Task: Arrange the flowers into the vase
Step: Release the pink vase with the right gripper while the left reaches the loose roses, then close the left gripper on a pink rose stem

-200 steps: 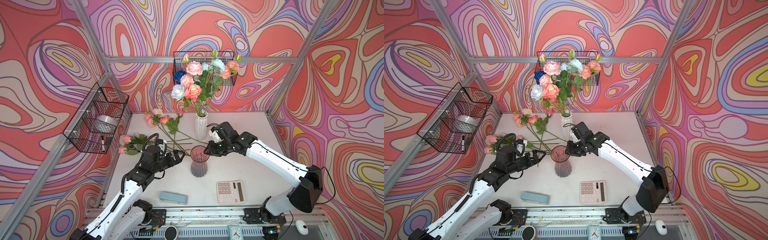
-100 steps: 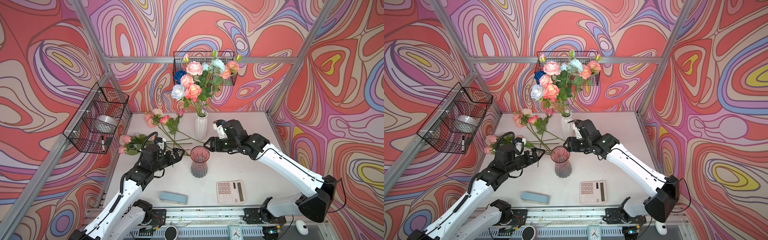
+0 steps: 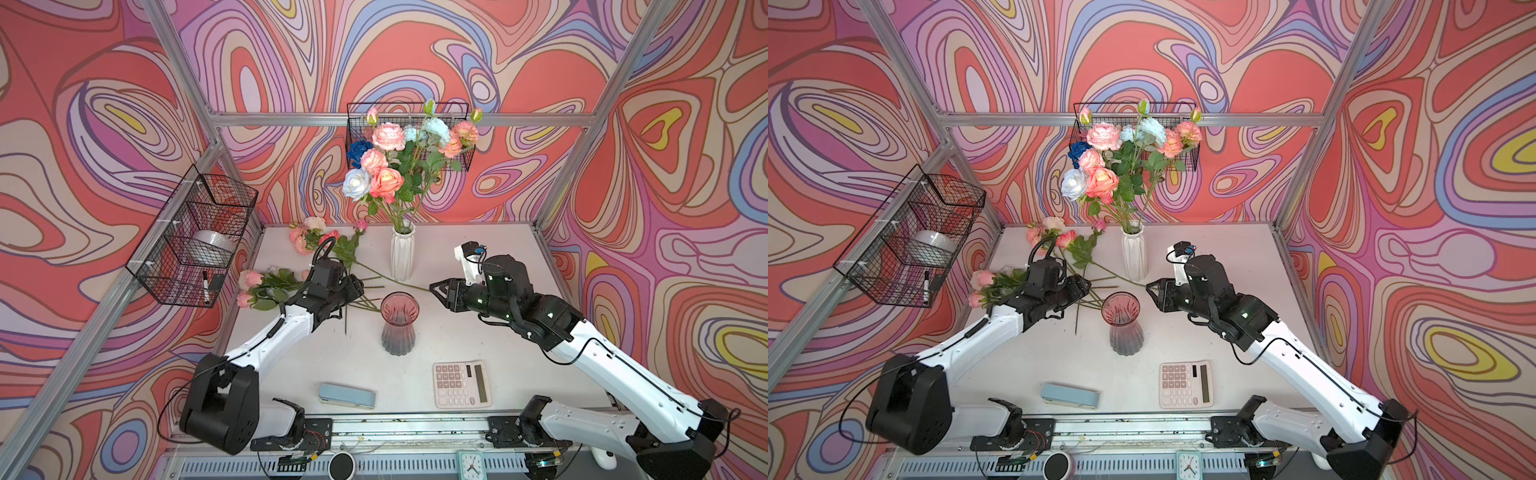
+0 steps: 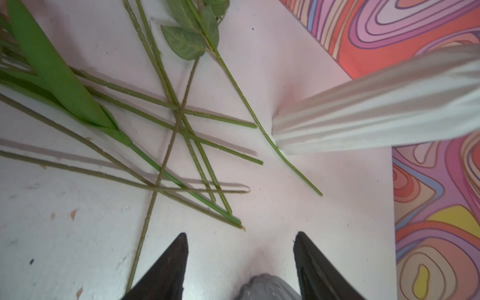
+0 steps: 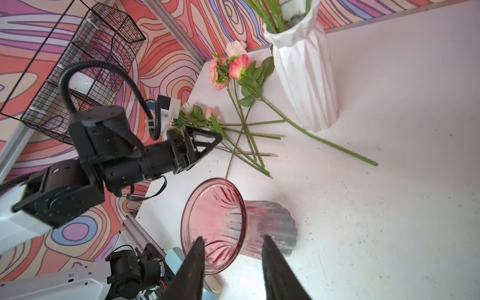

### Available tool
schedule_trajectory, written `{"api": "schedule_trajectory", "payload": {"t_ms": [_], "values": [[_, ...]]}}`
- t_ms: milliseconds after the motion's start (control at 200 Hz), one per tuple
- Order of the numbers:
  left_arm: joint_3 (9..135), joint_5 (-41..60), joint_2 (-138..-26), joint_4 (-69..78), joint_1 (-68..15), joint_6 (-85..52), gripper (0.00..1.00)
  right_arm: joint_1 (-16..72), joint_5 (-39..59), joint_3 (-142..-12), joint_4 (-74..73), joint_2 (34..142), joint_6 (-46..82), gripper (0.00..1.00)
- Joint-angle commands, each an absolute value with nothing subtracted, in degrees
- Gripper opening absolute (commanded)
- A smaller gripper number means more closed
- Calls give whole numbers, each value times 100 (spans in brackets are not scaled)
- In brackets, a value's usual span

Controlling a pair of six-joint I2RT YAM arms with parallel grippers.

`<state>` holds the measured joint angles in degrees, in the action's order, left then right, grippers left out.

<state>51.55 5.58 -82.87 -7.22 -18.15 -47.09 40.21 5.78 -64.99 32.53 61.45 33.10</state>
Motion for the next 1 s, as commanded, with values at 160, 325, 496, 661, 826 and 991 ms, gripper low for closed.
{"api": "schedule_trajectory", "payload": {"t_ms": [160,325,496,661,826,991], "values": [[6924,189,-10267,-1064,-1515,-4241,59,4043,241,-6101,3239,5616,3255,34],[7328,500,-10854,-739,-1510,-4641,57,4039,54,-5888,3279,5391,3192,33],[7318,628,-11309,-159,-1504,-5683,58,4042,-107,-5724,3329,5302,3151,32],[7207,563,-11669,590,-1518,-6558,61,4043,-273,-5738,3461,5227,3053,31],[7298,566,-12039,1189,-1534,-7115,59,4043,-401,-5704,3545,5125,3002,29],[7669,349,-12334,802,-1589,-7295,51,4040,-544,-5678,3588,5107,2971,29]]}}
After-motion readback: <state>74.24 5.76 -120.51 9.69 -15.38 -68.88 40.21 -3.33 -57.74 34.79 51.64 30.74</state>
